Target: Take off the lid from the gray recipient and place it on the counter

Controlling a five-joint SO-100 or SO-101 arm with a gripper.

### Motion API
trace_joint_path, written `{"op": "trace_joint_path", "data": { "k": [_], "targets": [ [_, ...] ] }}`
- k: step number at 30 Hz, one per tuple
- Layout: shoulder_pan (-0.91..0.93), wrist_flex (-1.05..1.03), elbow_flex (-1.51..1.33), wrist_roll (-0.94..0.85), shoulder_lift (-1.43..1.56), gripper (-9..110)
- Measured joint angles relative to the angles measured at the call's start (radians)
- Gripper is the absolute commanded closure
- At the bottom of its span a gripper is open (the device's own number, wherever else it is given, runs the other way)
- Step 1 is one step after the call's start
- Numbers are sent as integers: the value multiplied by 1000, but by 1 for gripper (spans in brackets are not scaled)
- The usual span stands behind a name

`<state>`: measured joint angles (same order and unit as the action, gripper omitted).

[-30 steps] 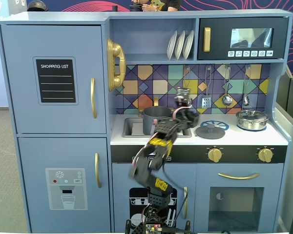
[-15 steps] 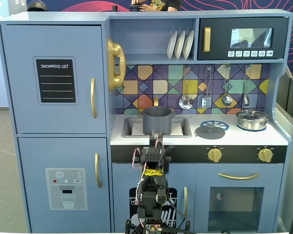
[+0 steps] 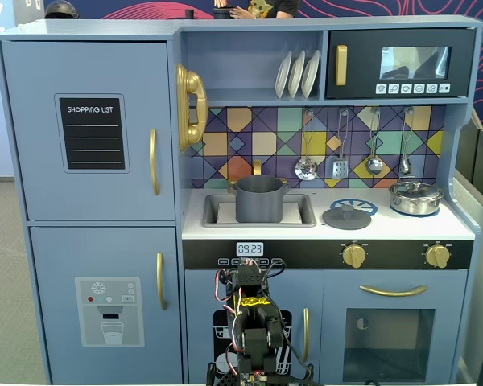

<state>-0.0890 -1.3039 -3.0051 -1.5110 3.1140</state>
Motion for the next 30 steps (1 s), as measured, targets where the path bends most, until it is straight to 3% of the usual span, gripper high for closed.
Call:
{"op": "trace_joint_path", "data": {
  "k": [9, 30],
  "targets": [
    [101, -46, 5, -43, 67, 99],
    [110, -48, 5, -43, 67, 98]
  ]
}}
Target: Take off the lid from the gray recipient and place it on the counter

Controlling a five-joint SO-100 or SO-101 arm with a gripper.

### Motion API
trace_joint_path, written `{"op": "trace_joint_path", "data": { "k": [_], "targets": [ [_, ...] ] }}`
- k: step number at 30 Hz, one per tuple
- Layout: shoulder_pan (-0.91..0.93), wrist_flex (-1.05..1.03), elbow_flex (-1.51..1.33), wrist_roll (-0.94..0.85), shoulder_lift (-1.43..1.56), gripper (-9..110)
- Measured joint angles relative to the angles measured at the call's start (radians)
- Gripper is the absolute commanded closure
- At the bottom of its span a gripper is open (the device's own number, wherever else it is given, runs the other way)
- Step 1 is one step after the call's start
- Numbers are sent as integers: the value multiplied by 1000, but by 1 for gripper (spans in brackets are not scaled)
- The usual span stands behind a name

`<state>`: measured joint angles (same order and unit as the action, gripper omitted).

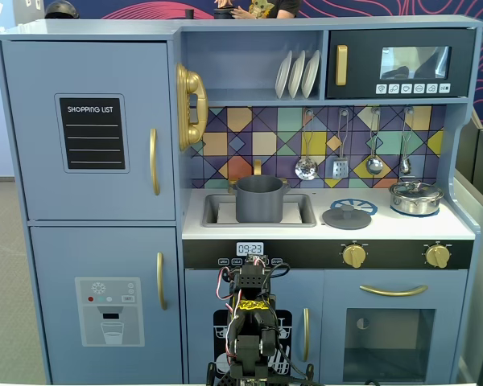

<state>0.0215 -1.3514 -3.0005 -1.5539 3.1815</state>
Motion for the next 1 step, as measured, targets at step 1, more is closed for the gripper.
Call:
{"op": "trace_joint_path", "data": {
  "k": [1],
  "targets": [
    [0, 0, 0, 0, 0, 98]
  ]
}}
